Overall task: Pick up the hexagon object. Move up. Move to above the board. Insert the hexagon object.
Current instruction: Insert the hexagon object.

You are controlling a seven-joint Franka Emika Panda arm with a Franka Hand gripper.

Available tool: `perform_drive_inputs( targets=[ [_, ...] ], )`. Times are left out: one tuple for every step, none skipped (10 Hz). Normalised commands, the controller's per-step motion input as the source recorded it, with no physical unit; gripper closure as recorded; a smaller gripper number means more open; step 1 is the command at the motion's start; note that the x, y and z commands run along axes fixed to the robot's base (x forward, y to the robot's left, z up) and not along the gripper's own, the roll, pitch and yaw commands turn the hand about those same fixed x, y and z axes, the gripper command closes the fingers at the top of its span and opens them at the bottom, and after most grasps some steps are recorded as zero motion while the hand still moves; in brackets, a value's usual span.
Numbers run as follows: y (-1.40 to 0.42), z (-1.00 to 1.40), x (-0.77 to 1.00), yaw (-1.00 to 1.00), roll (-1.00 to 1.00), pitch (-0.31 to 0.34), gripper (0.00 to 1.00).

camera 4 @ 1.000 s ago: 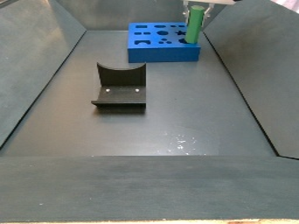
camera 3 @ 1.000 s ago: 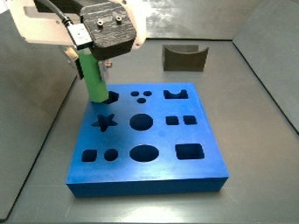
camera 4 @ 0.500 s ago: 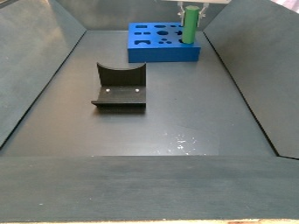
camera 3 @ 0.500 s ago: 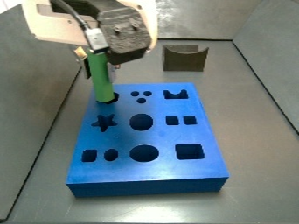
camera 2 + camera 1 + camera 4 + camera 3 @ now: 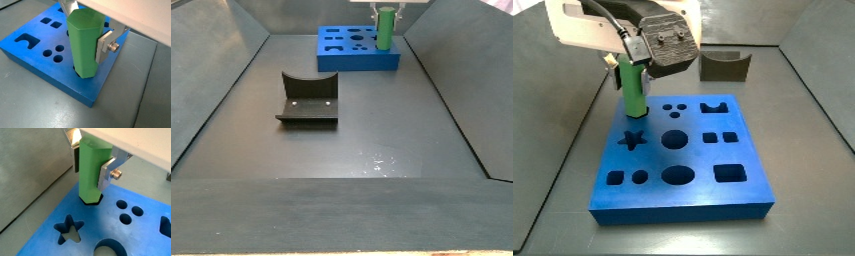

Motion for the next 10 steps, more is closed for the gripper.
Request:
perform_drive_inputs(
  targets=[
    [0.00, -0.14, 0.00, 0.23, 0.31, 0.151, 1.00],
    [-0.01, -0.18, 0.15, 0.16, 0.16, 0.166, 1.00],
    [-0.02, -0.02, 0.15, 0.00, 0.00, 0.009, 1.00],
    [-0.05, -0.04, 0.18, -0.16, 0.00, 0.000, 1.00],
    [-0.17, -0.07, 0.27, -0.44, 0.04, 0.000, 1.00],
    [-0.07, 0.00, 0.16, -0.43, 0.07, 0.060, 1.00],
    [0.00, 0.00, 0.00, 0.00, 0.05, 0.011, 1.00],
    [0.00, 0.00, -0.03, 0.00, 0.00, 0.000, 1.00],
    [0.09, -0.36, 0.00, 0.00, 0.00, 0.000, 1.00],
    [0.11, -0.57, 0.00, 0.00, 0.00, -0.086, 1.00]
  ],
)
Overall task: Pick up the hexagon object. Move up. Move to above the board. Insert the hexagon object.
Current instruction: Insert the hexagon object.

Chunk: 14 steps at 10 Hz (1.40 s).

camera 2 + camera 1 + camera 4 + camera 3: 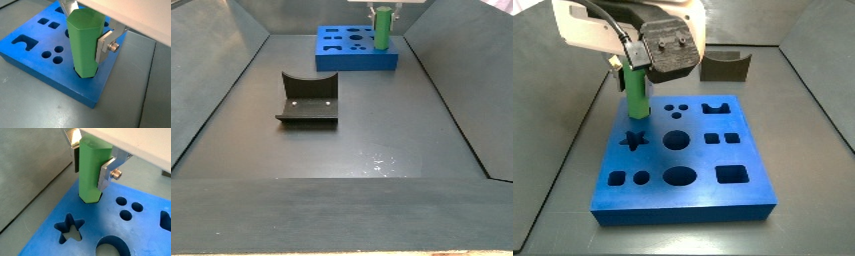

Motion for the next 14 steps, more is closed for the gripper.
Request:
perform_drive_inputs(
  targets=[
    [0.04, -0.49, -0.01, 0.00, -0.13, -0.200, 1.00],
    [0.00, -0.07, 0.00, 0.00, 0.00, 0.000, 1.00],
    [0.00, -1.00, -0.01, 0.00, 0.04, -0.203, 1.00],
    [0.00, -1.00, -0.04, 0.00, 0.09, -0.143, 1.00],
    [0.00, -1.00, -0.03, 0.00, 0.10, -0.120, 1.00],
    [0.00, -1.00, -0.01, 0.00, 0.10, -0.103, 1.00],
    [0.05, -1.00, -0.03, 0.11, 0.09, -0.086, 1.00],
    [0.07, -1.00, -0.04, 0.17, 0.06, -0.080, 1.00],
    [0.05, -1.00, 0.00, 0.13, 0.06, -0.086, 1.00],
    [0.00, -1.00, 0.00, 0.03, 0.00, -0.157, 1.00],
    [0.02, 0.00, 0.00, -0.01, -0.12, -0.003, 1.00],
    [0.00, -0.03, 0.00, 0.00, 0.00, 0.000, 1.00],
    [-0.06, -1.00, -0.14, -0.02, 0.16, -0.260, 1.00],
    [0.00, -1.00, -0.08, 0.00, 0.05, -0.023, 1.00]
  ],
)
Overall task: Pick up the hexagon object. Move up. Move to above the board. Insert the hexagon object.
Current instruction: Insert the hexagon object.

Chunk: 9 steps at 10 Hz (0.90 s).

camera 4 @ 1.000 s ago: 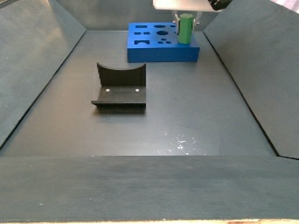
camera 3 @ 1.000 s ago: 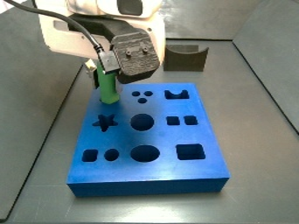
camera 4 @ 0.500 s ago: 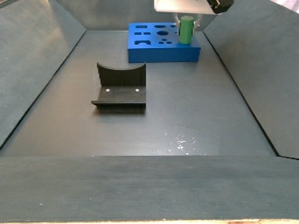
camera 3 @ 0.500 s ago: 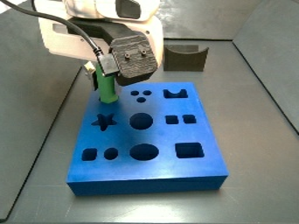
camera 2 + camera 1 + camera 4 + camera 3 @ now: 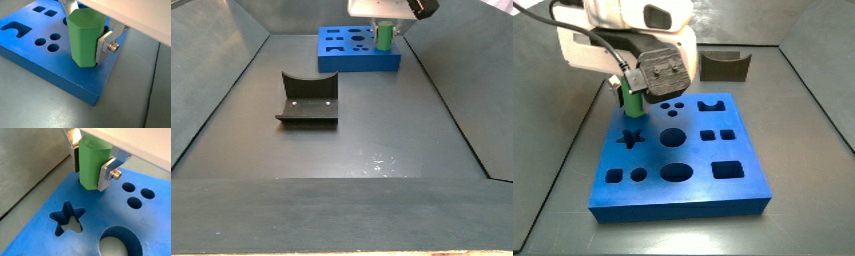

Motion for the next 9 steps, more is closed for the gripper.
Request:
perform_drive_inputs(
  targets=[
    [0.00, -1.00, 0.00, 0.00, 0.03, -0.003, 1.00],
    [0.00, -1.00, 0.00, 0.00, 0.02, 0.000, 1.00],
    [0.00, -1.00, 0.00, 0.00, 0.02, 0.000, 1.00],
    [0.00, -1.00, 0.02, 0.00, 0.01, 0.000, 1.00],
    [0.01, -0.08, 0.00, 0.00, -0.09, -0.097, 1.00],
    [0.00, 0.00, 0.00, 0.00, 0.00, -0.006, 1.00],
    [0.00, -0.17, 0.00, 0.00, 0.01, -0.151, 1.00],
    [0.00, 0.00, 0.00, 0.00, 0.00, -0.014, 1.00],
    [0.00, 0.00, 0.00, 0.00, 0.00, -0.043, 1.00]
  ],
)
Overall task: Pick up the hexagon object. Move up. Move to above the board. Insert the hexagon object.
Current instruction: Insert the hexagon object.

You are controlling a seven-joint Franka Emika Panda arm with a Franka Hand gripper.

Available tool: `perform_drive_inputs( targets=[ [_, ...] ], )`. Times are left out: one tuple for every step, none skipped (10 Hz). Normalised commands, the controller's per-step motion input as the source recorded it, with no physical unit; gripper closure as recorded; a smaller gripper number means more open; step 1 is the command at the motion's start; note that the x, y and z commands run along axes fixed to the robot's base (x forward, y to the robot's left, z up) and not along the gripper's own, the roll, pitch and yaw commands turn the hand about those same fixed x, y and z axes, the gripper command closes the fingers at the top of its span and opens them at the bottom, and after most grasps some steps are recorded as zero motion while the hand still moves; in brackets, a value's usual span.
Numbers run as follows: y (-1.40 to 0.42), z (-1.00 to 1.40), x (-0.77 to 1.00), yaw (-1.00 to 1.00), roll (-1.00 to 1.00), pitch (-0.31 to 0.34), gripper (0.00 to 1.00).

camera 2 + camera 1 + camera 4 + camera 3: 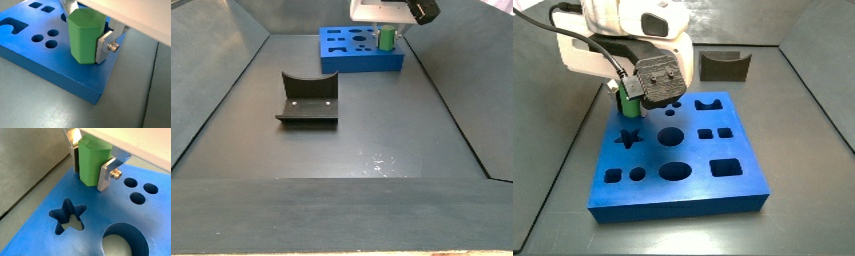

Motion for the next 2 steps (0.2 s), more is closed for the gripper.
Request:
perform_drive_inputs(
  targets=[
    [0.00, -0.02, 0.00, 0.00, 0.00, -0.097, 1.00],
    [0.00, -0.05, 0.00, 0.00, 0.00, -0.146, 1.00]
  ],
)
